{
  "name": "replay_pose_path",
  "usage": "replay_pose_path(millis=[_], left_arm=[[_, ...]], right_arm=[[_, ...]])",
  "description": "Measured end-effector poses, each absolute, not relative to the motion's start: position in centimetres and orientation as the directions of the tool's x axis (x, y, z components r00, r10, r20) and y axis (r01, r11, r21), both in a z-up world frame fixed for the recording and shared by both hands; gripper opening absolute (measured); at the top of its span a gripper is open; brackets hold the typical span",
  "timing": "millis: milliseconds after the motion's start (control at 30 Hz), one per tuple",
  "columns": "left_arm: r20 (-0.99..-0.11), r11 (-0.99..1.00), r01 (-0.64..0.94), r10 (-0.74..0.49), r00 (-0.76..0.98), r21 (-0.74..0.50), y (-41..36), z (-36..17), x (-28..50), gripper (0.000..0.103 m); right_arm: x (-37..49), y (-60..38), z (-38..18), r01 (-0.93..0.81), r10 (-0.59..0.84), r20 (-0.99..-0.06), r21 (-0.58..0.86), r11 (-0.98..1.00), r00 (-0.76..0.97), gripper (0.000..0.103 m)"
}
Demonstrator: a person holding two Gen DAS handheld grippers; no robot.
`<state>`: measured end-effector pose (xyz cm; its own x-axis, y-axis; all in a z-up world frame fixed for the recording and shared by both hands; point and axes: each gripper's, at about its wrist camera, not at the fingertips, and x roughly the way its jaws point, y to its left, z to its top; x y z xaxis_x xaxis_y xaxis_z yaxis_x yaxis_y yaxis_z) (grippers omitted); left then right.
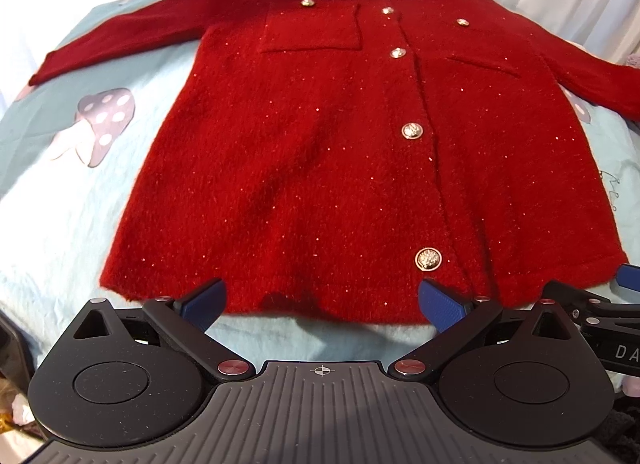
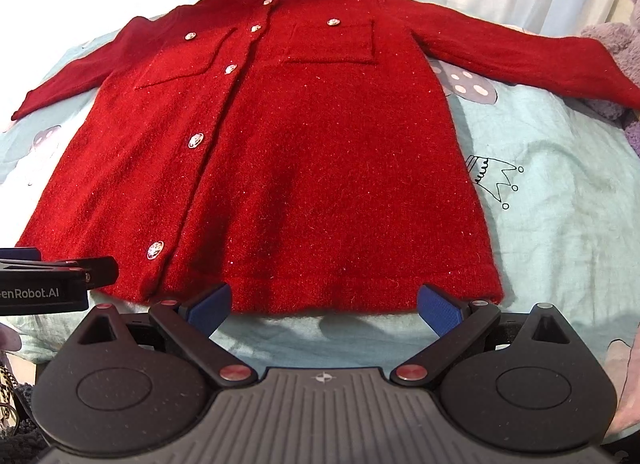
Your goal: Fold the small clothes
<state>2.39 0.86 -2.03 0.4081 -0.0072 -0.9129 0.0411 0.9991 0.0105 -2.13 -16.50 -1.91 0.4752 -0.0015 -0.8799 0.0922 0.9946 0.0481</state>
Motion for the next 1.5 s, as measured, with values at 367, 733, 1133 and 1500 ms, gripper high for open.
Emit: replay_pose_path(millis=[367,733,1133,1500], left_arm=[[-0.93,0.999,0.031,0.007,0.367,0.019,0.4,-2.9,3.0,0.103],[-0.861,0.994,0.03,-0.102,0.499,-0.101,1.3,-1.3,6.3,0.103],[-0.805,0.981,0.014,-0.169,0.569,-0.196,3.6,-1.1,15.4,0.103],[-0.817,0.979,-0.003,-0.168,0.552,-0.203,4.2,-2.6,20.5,0.103]], right_arm=[[-1.8,-17.4,-2.9,0.082,0.052,-0.888,0.1,0.992,0.456,0.099],[-1.8,-26.5,-1.7,0.079,0.208,-0.566,0.441,0.894,0.798,0.099],[3.3,-50.6,-3.4,0.578,-0.339,-0.468,0.679,0.453,0.816,0.05],[6.1,-57.3,-5.5,0.588,-0.442,-0.446,0.764,0.264,0.778,0.009]])
